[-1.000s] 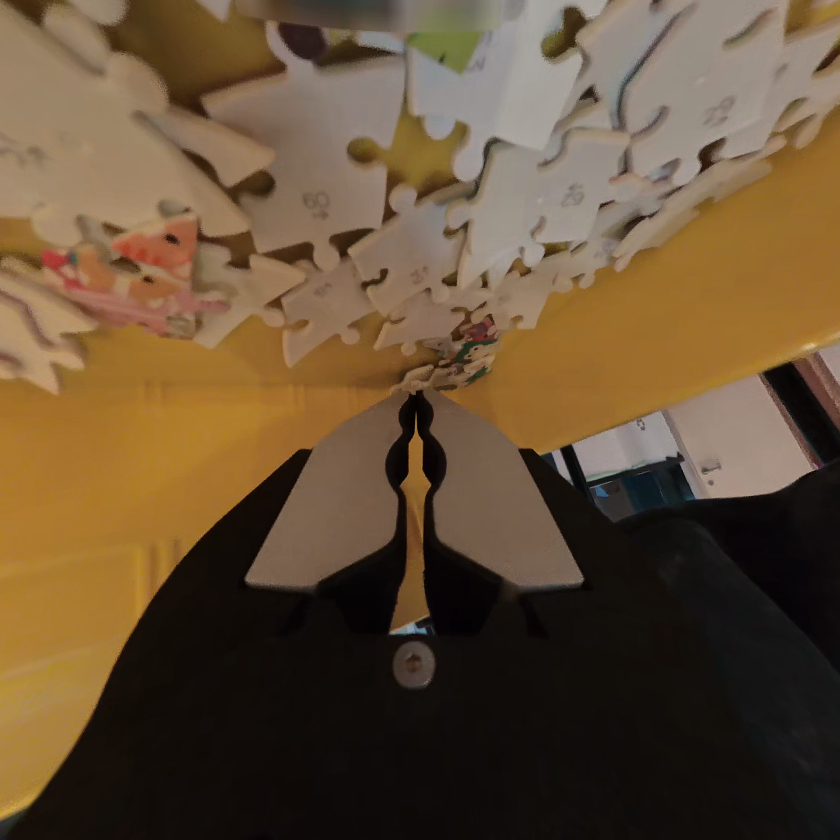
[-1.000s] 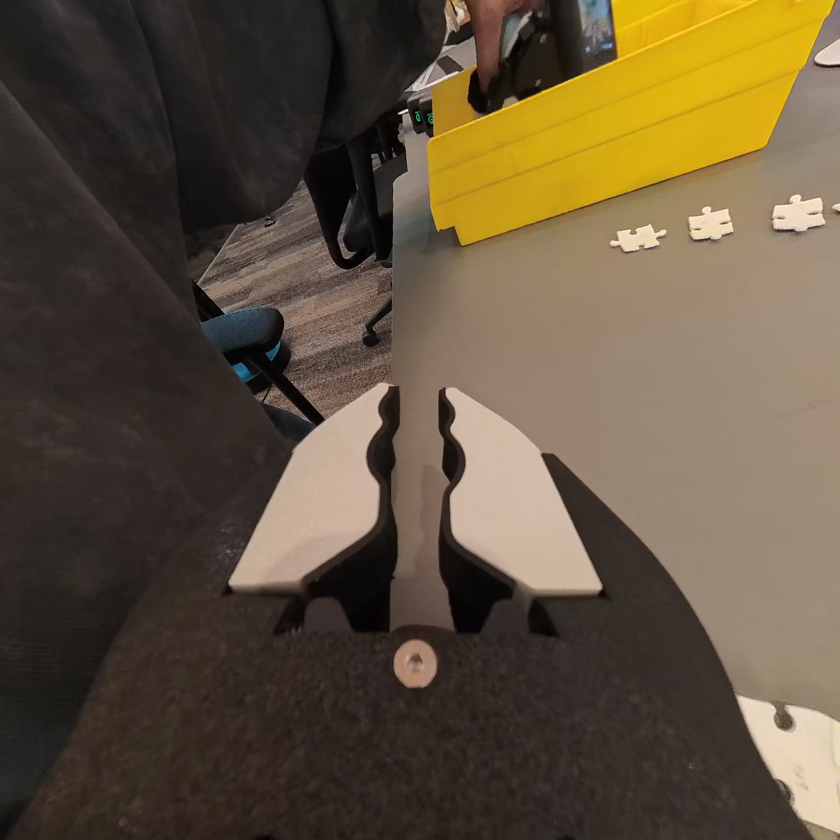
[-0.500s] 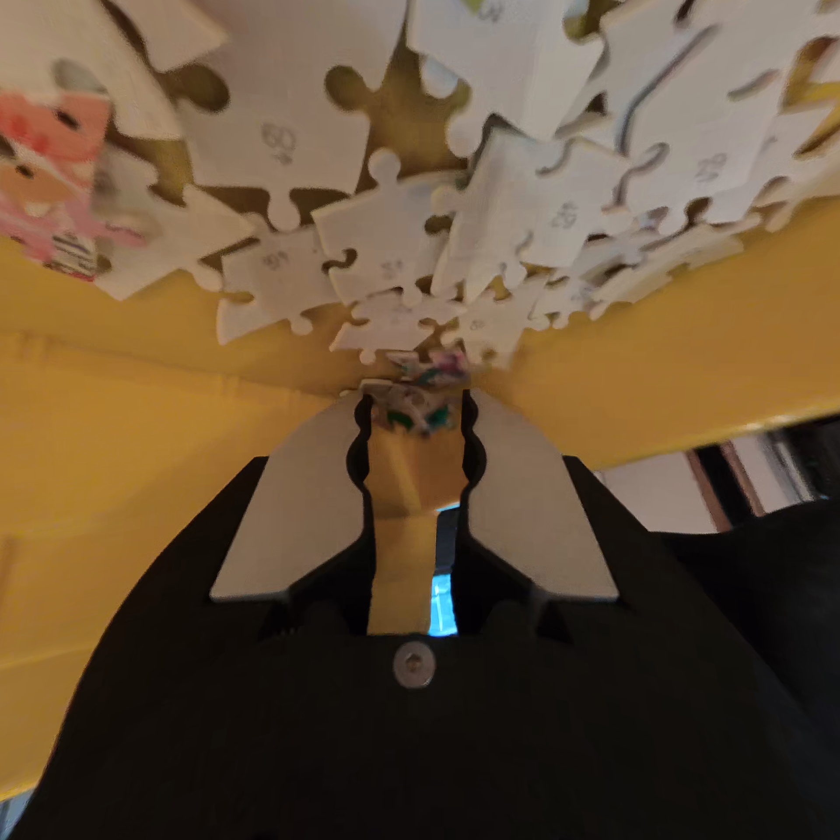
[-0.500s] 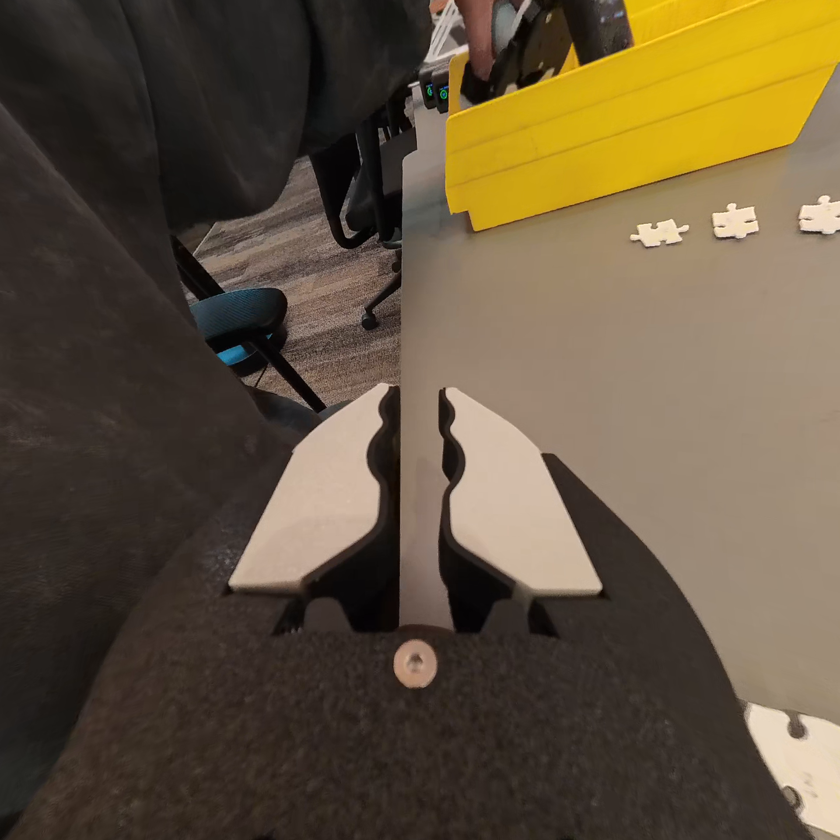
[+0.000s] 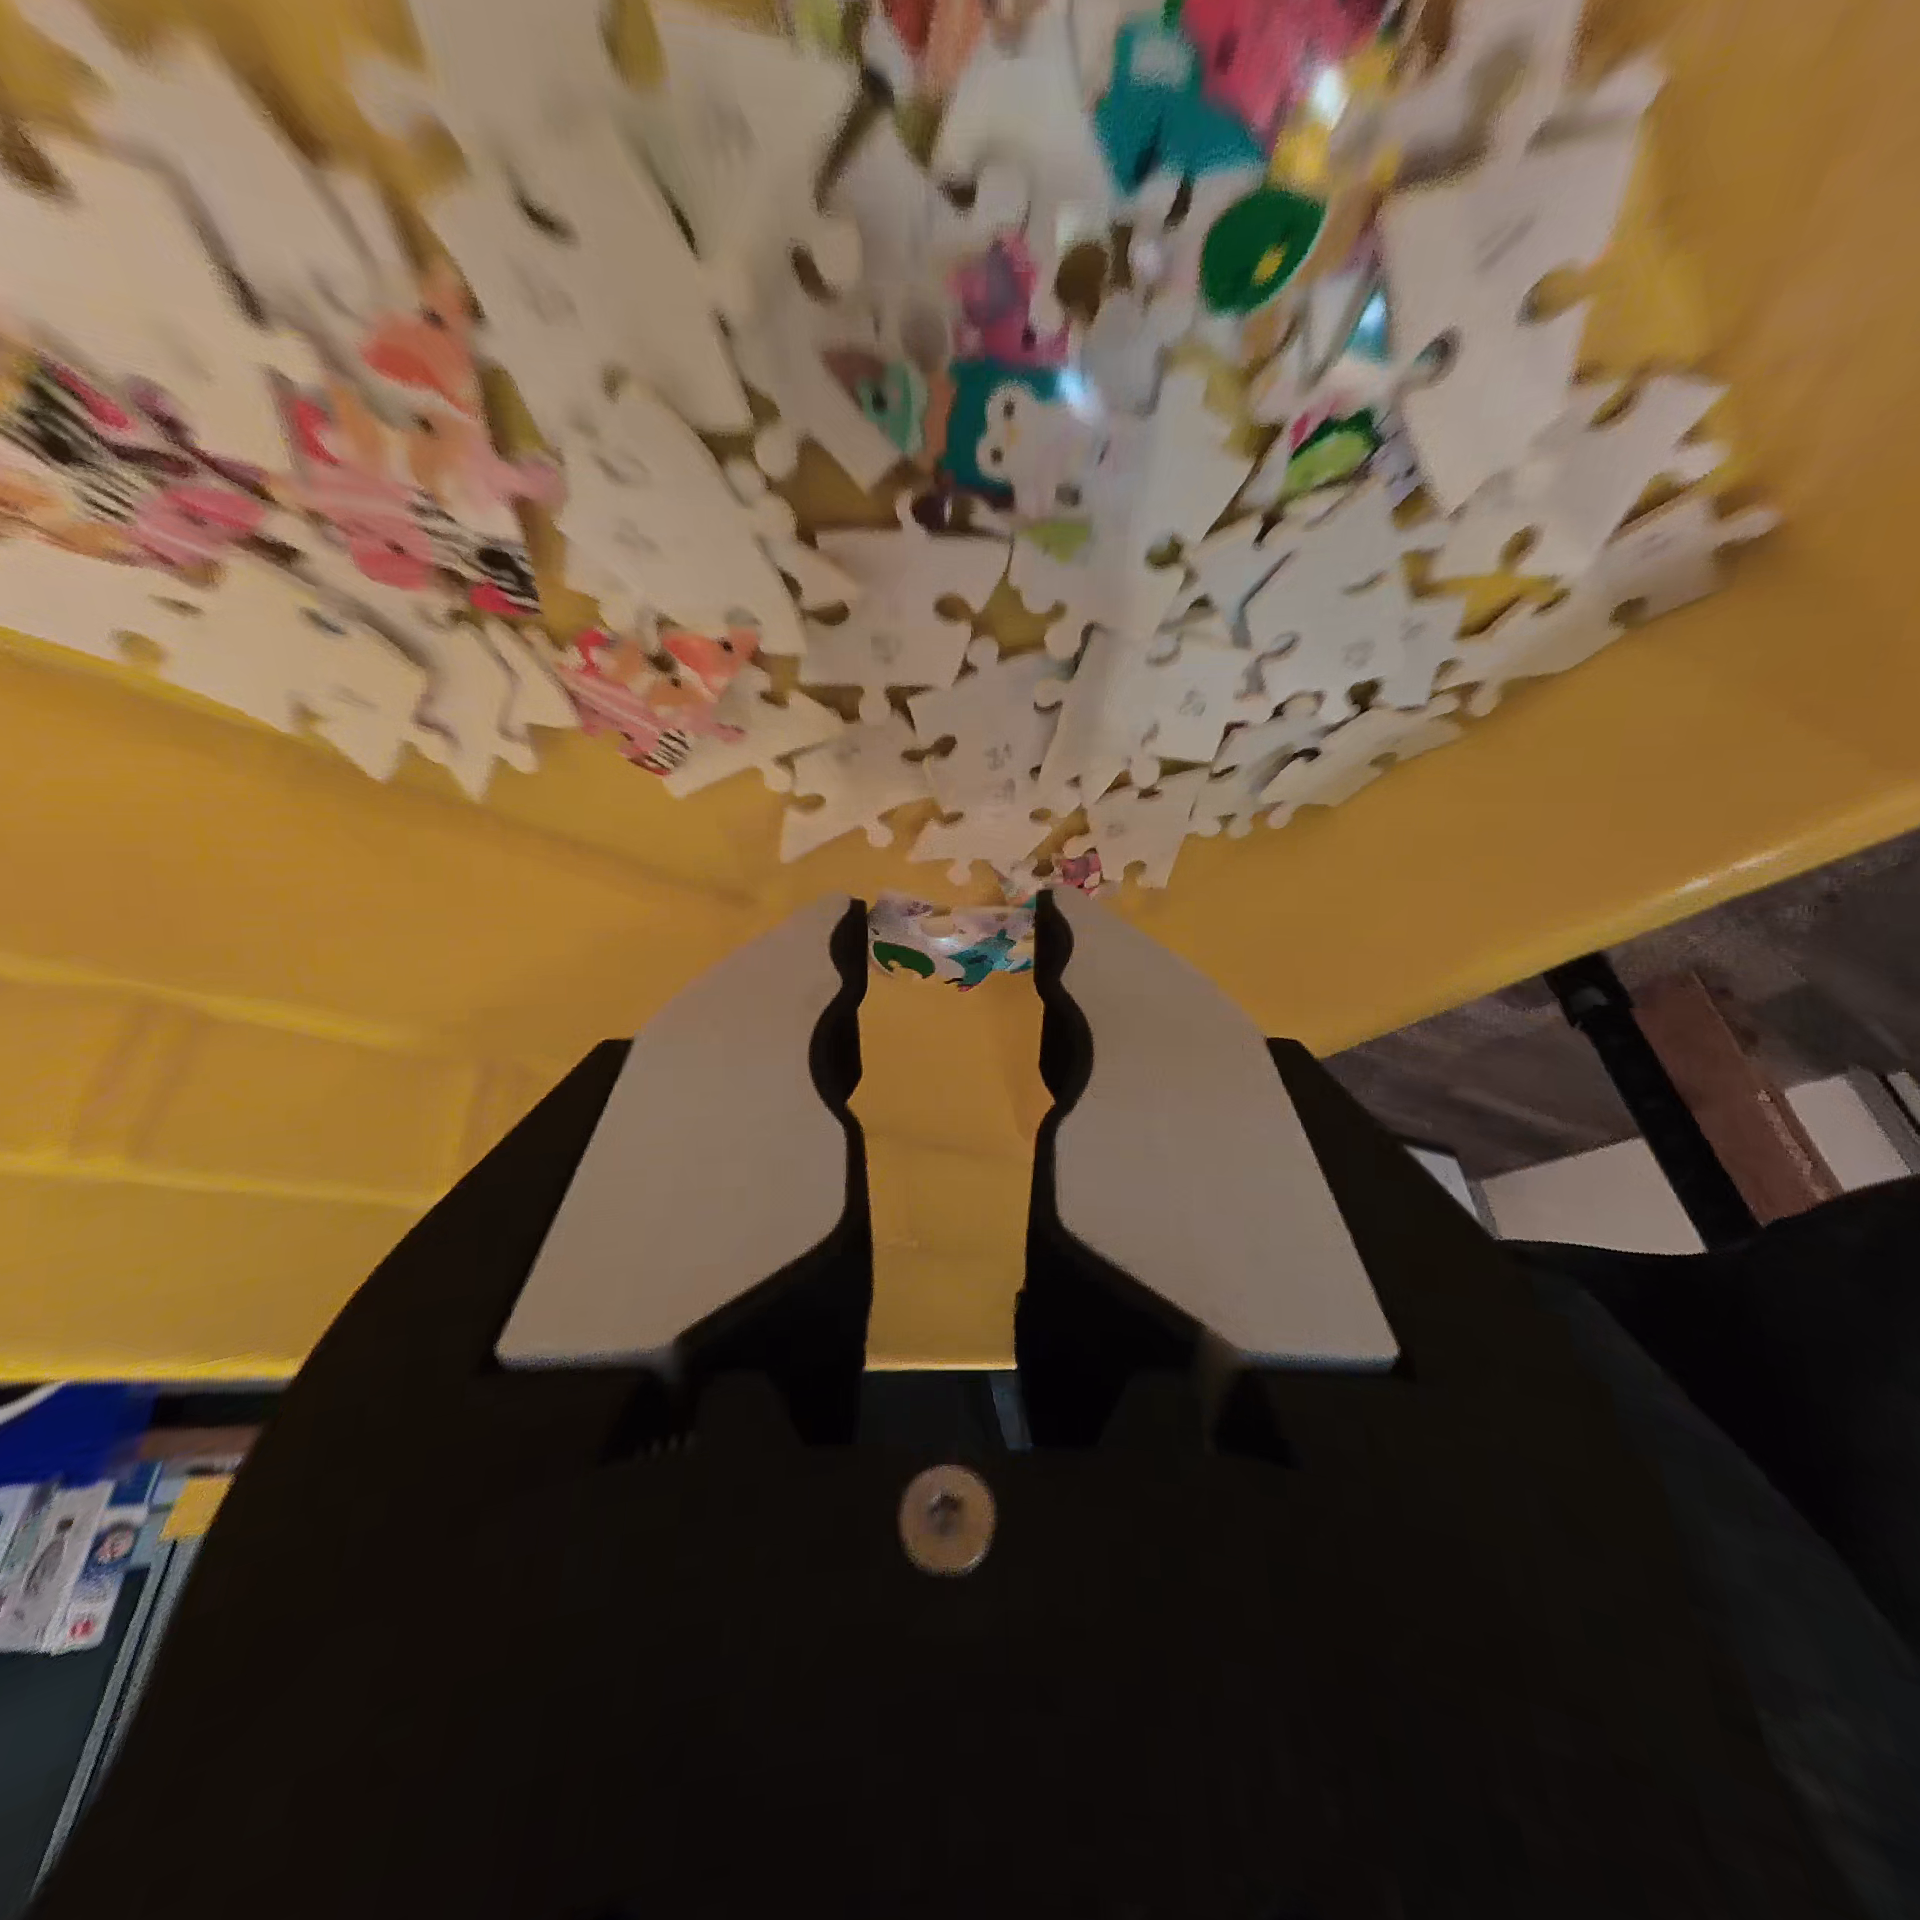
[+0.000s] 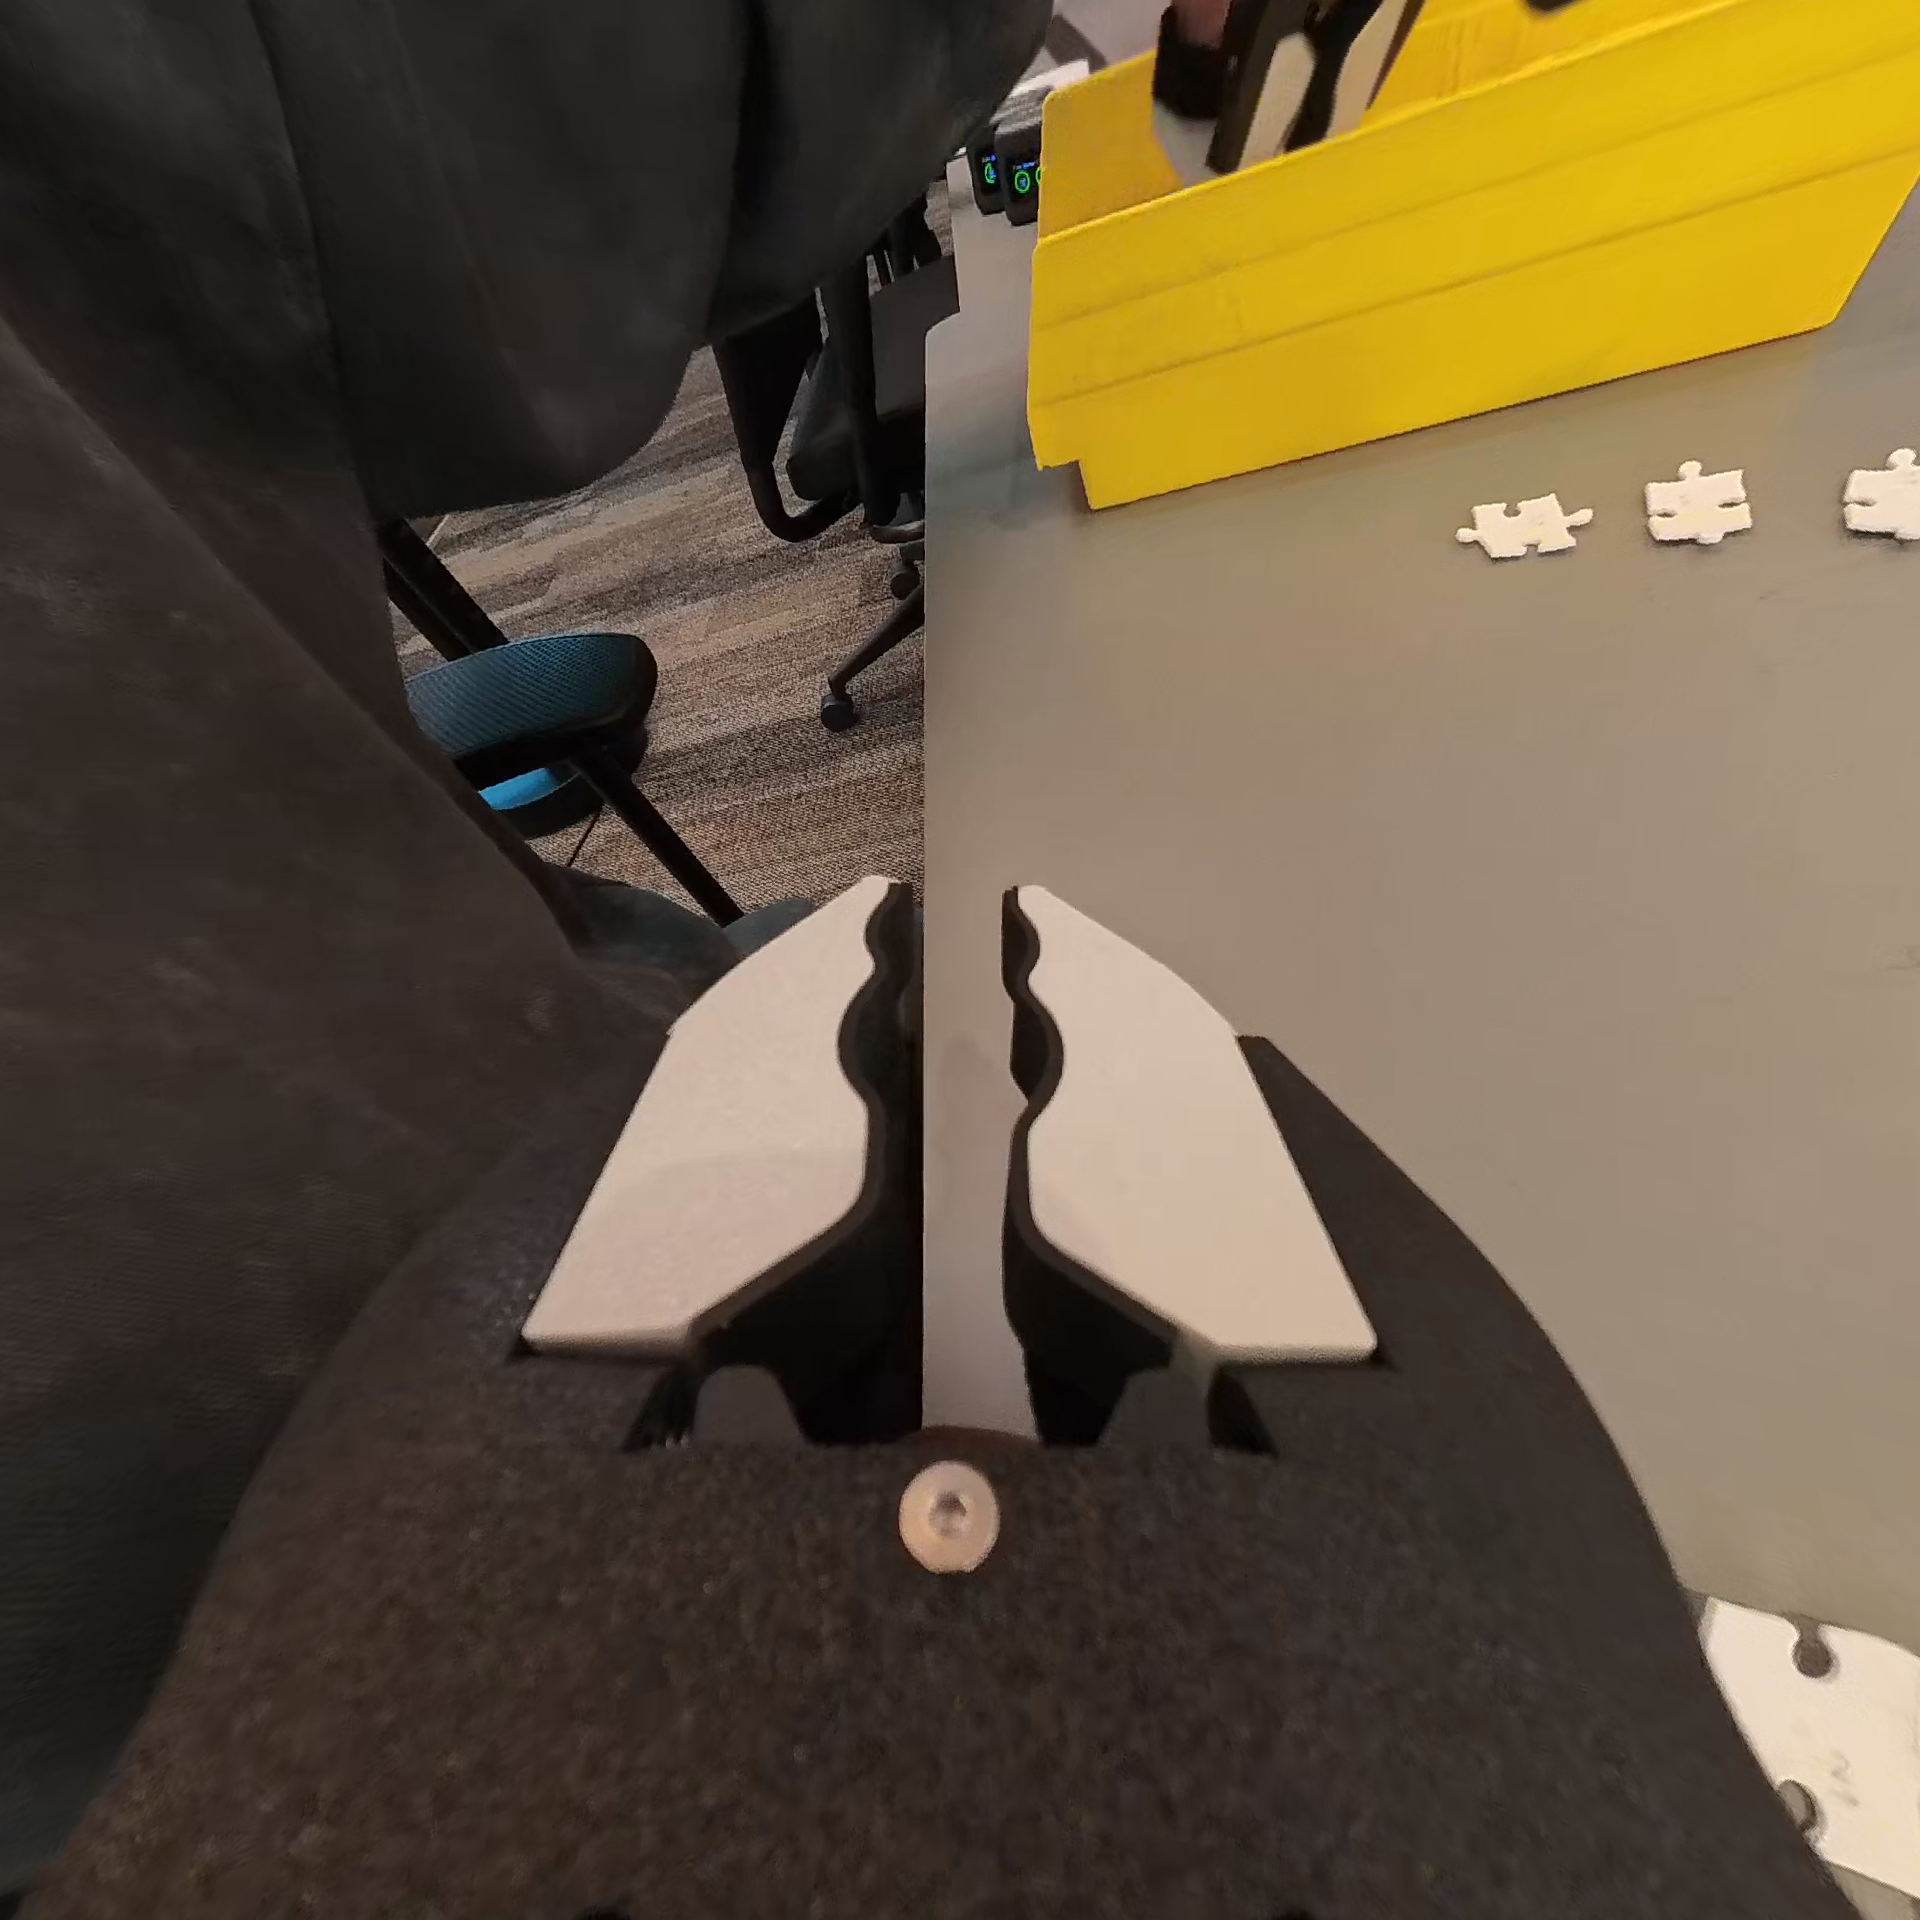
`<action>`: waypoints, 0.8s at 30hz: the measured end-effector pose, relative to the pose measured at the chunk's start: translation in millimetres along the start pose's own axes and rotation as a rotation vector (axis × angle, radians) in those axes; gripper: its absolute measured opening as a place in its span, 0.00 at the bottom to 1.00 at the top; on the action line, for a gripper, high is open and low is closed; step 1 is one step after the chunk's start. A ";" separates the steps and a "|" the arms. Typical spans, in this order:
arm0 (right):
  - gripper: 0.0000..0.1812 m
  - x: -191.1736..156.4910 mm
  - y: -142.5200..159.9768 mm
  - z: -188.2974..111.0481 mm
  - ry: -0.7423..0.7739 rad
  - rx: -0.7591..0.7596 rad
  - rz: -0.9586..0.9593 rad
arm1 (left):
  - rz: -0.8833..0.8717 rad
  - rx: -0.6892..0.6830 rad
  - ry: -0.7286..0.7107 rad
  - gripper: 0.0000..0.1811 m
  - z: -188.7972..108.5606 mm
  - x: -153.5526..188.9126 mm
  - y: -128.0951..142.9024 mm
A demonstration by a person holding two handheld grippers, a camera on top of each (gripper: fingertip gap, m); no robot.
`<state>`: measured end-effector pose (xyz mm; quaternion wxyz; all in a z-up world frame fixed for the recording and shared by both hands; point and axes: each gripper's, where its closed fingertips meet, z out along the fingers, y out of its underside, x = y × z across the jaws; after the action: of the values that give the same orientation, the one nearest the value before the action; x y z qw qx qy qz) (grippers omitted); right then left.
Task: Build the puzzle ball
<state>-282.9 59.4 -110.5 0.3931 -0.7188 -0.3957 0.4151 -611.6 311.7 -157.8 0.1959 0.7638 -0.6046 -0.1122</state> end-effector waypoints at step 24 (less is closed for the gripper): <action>0.10 -0.3 -144.6 -1.6 -0.456 0.535 0.511 | 0.430 2.247 -0.005 0.16 -311.8 267.1 -77.6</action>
<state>-316.6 113.3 19.3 0.3526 -0.5562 -0.1601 0.7353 -350.9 119.2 106.0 -0.5836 0.3878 -0.4818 0.5262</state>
